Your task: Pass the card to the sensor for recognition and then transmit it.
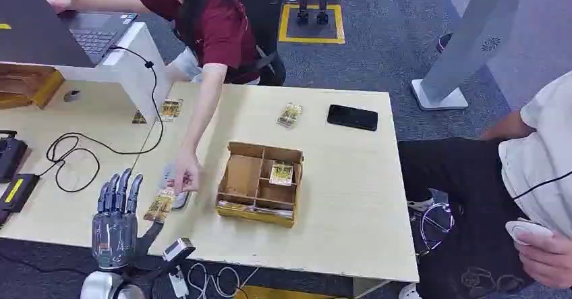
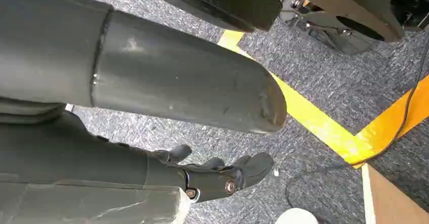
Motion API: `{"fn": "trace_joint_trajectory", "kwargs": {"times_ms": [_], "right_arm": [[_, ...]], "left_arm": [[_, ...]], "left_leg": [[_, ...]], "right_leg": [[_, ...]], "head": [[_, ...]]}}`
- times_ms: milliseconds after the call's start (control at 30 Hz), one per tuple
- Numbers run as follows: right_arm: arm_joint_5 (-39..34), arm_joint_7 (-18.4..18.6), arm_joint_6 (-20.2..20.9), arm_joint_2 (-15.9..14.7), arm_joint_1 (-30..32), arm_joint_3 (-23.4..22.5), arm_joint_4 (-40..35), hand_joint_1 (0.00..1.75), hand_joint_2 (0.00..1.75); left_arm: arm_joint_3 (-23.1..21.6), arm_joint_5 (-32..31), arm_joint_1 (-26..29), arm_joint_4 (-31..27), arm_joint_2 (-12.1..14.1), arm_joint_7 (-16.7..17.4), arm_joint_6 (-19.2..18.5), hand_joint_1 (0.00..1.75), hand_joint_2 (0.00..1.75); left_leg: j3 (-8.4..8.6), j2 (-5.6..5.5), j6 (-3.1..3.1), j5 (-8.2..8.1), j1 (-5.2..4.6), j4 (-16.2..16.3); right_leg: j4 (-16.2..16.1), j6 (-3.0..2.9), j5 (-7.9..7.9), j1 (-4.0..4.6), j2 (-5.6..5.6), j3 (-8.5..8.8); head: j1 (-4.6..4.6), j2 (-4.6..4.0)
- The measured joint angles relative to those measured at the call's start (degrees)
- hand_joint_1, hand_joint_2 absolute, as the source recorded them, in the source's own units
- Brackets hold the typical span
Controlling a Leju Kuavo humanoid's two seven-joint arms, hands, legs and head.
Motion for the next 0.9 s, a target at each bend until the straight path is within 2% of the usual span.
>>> {"fn": "trace_joint_trajectory", "kwargs": {"times_ms": [133,167,767,900], "right_arm": [[0.0,0.1,0.0,0.0,0.0,0.0,0.0,0.0,0.0],[0.0,0.1,0.0,0.0,0.0,0.0,0.0,0.0,0.0],[0.0,0.0,0.0,0.0,0.0,0.0,0.0,0.0,0.0],[0.0,-0.2,0.0,0.0,0.0,0.0,0.0,0.0,0.0]], "left_arm": [[0.0,0.4,0.0,0.0,0.0,0.0,0.0,0.03,1.75],[0.0,0.5,0.0,0.0,0.0,0.2,0.0,1.75,1.75],[0.0,0.9,0.1,0.0,0.5,0.5,0.0,1.75,1.75],[0.0,1.7,0.3,0.0,0.9,-0.5,0.0,1.75,1.75]], "left_leg": [[0.0,0.0,0.0,0.0,0.0,0.0],[0.0,0.0,0.0,0.0,0.0,0.0],[0.0,0.0,0.0,0.0,0.0,0.0],[0.0,0.0,0.0,0.0,0.0,0.0]], "right_leg": [[0.0,0.0,0.0,0.0,0.0,0.0],[0.0,0.0,0.0,0.0,0.0,0.0],[0.0,0.0,0.0,0.0,0.0,0.0],[0.0,0.0,0.0,0.0,-0.01,0.0]], "head": [[0.0,0.0],[0.0,0.0],[0.0,0.0],[0.0,0.0]]}}
